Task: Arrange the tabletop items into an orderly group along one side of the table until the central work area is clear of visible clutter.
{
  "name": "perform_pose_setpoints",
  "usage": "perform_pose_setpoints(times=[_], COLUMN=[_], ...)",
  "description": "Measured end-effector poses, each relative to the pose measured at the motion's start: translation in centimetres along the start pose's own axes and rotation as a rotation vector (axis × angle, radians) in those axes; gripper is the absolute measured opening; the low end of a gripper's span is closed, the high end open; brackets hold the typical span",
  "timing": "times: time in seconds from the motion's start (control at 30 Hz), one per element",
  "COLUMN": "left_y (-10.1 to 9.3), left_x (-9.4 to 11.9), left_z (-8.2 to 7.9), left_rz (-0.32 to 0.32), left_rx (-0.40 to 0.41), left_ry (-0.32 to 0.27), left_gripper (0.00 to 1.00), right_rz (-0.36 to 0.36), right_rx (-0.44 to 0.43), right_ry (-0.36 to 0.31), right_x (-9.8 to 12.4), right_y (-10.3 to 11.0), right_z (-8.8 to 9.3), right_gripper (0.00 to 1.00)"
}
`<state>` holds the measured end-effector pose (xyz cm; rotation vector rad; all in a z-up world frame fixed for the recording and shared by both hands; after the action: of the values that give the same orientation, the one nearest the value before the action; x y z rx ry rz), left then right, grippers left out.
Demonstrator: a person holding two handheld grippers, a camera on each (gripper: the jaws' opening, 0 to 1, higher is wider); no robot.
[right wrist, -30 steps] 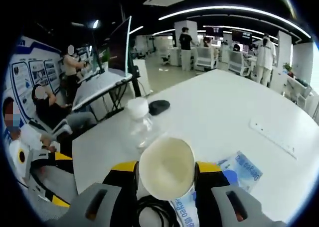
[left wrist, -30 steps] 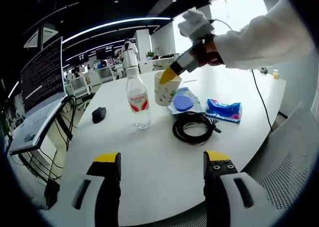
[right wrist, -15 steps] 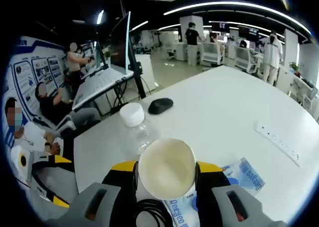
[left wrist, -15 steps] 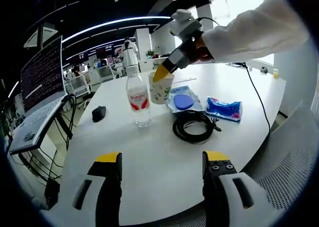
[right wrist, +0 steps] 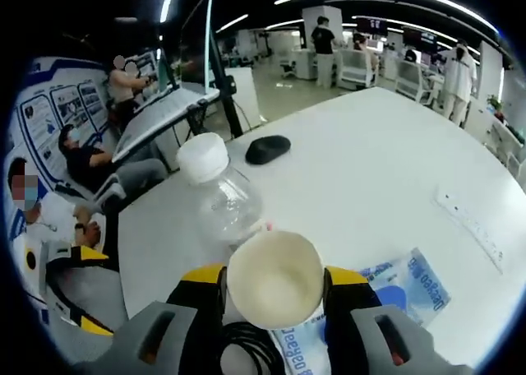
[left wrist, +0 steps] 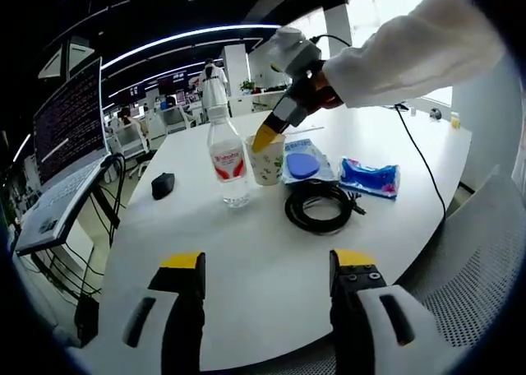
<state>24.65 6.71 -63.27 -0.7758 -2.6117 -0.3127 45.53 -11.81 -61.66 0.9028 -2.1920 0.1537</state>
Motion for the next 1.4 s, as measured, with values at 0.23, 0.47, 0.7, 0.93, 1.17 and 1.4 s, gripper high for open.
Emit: perform_pose_setpoints(times=[0.23,0.47,0.7,0.93,1.17,1.4], left_y=[0.2,0.4,0.4,0.3,0.4,0.3], left_x=[-0.1,-0.2,-0.3,-0.3,-0.2,-0.2], left_z=[0.2,0.4,0.6,0.5,0.6,0.5], left_rz=[-0.002,-0.002,-0.002,-0.001,-0.001,-0.001], left_rx=[0.001,-0.002,-0.008,-0.006,-0.006,-0.007], left_ry=[0.004,0.007,0.019,0.019,0.021,0.024], left_gripper=[0.59,0.58,0.54,0.55,0.55,0.55], right_rz=[0.001,-0.001,-0.003,-0.009,-0.032,-0.034], right_rx=[-0.041,-0.034,-0.039,-0.030,-0.025,-0.032], right_ry=[0.024,0.037,0.028,0.031,0.016,-0.023], right_x=[-0.9,-1.3,-1.6,-1.7,-1.4,-0.1], right_y=[-0.5,-0.1,0.0,0.1,0.4,0.5], right_z=[0.5,0.8,1.0,1.2,1.3,1.3], right_gripper=[0.46,0.47,0.49,0.52,0.62,0.75])
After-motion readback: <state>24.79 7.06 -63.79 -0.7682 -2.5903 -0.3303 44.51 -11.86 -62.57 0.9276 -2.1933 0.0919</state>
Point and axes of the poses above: the point that each gripper's makers call its tool centre point, and the gripper's own axes: x roughly backward along the fingers, y roughly to its left, z roughly out of its underside, the point moved 8 cm from there along x, roughly backward along the fingers, and after that the axes turned 4 degrees about -y, right-handed, at the moved point
